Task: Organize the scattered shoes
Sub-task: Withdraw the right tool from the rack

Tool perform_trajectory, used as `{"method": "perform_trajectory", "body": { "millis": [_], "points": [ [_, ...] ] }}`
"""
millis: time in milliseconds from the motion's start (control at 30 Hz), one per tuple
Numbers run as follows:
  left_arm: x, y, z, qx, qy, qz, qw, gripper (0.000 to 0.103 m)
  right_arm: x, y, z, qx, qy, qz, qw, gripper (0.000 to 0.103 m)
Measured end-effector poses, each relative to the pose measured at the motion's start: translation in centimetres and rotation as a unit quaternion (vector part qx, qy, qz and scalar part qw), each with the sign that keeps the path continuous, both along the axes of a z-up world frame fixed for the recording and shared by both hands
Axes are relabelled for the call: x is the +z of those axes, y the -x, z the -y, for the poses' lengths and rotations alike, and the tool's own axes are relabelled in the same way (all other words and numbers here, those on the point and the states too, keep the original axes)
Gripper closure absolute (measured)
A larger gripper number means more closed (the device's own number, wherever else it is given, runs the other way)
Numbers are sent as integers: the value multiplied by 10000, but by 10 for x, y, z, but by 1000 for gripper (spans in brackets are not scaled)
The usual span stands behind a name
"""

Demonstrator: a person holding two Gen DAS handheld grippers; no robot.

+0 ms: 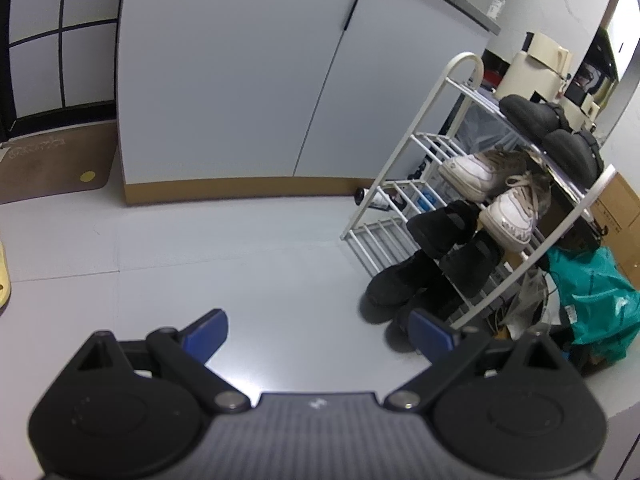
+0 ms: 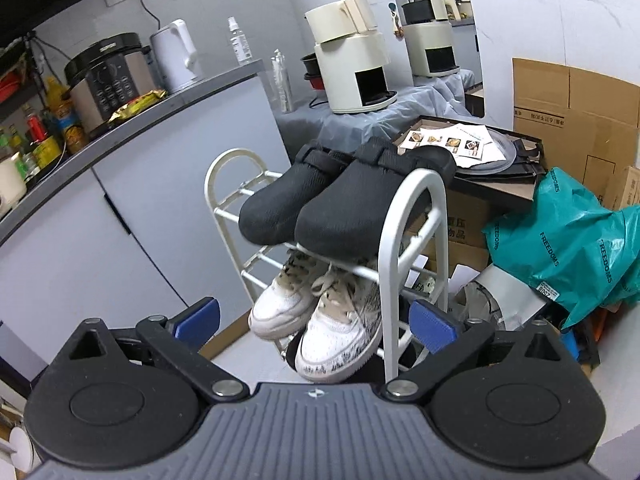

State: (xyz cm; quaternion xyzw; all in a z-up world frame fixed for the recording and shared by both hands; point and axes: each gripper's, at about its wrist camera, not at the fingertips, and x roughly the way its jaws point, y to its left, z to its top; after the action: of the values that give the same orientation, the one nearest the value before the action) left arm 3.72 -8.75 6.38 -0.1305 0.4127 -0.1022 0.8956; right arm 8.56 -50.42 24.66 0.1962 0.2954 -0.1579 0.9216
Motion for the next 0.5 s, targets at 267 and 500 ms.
{"method": "perform_trajectory", "body": {
  "millis": [267, 500],
  "points": [
    [1, 5, 2, -29, -120, 49, 9999, 5, -53, 28, -23, 191, -66, -161, 9997, 0],
    [-1, 12, -1, 13, -230, 60, 9997, 4, -78, 44, -43, 334, 298, -116, 9989, 0]
  ]
}}
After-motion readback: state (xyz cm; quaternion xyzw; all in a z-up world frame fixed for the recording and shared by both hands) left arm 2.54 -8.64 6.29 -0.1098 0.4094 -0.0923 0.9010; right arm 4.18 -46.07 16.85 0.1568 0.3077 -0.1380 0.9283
